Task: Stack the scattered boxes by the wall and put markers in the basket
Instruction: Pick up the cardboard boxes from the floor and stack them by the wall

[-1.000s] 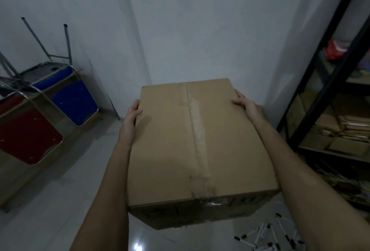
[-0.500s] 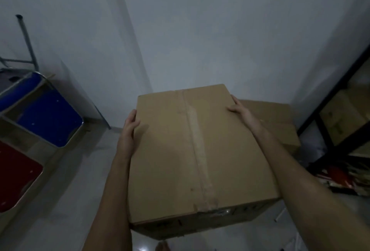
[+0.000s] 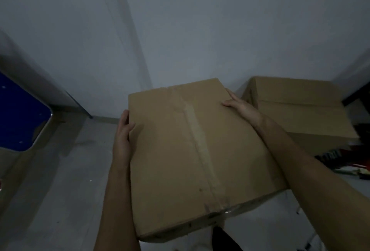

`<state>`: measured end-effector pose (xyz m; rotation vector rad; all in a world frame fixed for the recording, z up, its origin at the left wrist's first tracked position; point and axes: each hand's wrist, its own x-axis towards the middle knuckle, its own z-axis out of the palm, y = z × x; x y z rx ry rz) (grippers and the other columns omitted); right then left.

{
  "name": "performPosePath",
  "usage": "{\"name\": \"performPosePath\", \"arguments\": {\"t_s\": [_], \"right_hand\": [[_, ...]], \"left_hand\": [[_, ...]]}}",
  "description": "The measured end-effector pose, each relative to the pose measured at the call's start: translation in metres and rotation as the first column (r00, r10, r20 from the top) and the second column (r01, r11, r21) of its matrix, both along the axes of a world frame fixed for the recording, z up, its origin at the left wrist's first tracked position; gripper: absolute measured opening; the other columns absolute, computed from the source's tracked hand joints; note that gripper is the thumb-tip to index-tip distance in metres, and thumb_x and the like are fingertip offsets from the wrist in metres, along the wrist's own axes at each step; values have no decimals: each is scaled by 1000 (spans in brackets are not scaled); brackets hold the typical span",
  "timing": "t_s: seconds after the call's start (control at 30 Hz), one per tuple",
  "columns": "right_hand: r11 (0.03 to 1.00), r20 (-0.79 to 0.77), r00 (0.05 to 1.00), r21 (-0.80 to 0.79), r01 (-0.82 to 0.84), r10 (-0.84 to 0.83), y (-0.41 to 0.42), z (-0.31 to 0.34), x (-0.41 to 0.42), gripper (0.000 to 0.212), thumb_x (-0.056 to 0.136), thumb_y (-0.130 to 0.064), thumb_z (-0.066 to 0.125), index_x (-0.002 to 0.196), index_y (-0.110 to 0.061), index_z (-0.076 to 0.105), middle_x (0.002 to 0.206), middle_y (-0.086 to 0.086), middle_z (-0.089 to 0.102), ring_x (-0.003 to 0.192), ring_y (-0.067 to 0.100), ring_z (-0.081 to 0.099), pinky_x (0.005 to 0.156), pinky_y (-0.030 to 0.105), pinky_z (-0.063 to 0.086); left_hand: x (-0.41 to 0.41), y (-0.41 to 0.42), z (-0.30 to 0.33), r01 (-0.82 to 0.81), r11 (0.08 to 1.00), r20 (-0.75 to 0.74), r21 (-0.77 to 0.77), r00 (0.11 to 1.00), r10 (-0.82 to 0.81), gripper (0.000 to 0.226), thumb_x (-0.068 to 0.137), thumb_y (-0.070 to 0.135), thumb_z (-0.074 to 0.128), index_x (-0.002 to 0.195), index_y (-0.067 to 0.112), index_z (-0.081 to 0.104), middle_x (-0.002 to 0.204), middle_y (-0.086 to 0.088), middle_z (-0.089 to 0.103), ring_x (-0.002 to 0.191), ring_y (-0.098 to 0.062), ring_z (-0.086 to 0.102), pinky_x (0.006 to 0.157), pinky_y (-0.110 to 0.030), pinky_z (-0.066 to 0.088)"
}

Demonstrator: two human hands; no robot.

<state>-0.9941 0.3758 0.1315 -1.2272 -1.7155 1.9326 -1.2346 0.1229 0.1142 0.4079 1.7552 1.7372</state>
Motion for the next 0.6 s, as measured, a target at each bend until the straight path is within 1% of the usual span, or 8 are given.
{"name": "performPosePath", "arguments": {"t_s": [0.07,0.2,0.27,0.33,0.4,0.47,0.53,0.6], "right_hand": [[1000,15,1000,8,-21,21,22,-36,-19,60,99,-15,48,155,-24,26,148,2,46,125,21,54,88,23,49],[995,50,997,74,-66,62,62,-97,-47,59,100,-16,48,154,-25,28,148,2,47,127,21,53,98,24,48],[990,50,995,100,-94,89,80,-132,-59,58,100,-17,48,154,-25,28,149,3,47,130,23,51,111,38,40],[983,62,991,132,-127,119,93,-159,-67,57,100,-18,47,154,-25,29,148,3,47,130,24,51,114,43,36],[972,83,984,165,-169,157,100,-181,-72,54,101,-21,47,153,-27,31,144,1,51,125,21,55,109,39,42],[956,132,972,195,-217,194,107,-199,-76,52,102,-29,48,151,-33,32,135,-6,56,111,8,62,91,24,52],[931,176,958,247,-267,227,116,-208,-79,51,102,-36,48,150,-37,31,130,-13,56,97,-7,62,74,8,49],[889,259,940,343,-303,221,123,-211,-84,53,101,-44,46,151,-40,29,136,-16,50,104,-8,57,81,3,40]], "left_hand": [[-12,22,-40,-10,1000,0,11,1000,10,51,99,11,40,150,10,35,150,-6,44,137,-21,43,111,-34,37],[-27,57,-103,-48,999,-26,11,998,49,51,99,14,42,149,16,37,145,4,48,123,-4,52,87,-11,46],[-36,72,-139,-56,998,-58,21,997,57,50,98,14,43,148,15,38,145,2,48,129,-11,49,97,-20,45],[-41,83,-163,-69,997,-79,30,994,71,51,98,15,45,148,15,39,148,2,45,135,-16,44,111,-33,37],[-43,90,-186,-111,993,-100,34,988,114,51,98,18,45,148,20,37,146,9,42,136,-13,40,112,-31,33],[-42,97,-204,-137,989,-107,54,984,142,53,97,18,46,149,22,36,146,10,42,132,-10,42,104,-20,36],[-38,105,-216,-157,984,-122,86,978,167,54,97,16,47,150,22,35,140,12,44,117,-2,49,79,1,39],[-37,113,-226,-176,975,-133,136,972,194,54,97,11,47,149,20,36,131,13,46,95,11,52,60,6,37]]}}
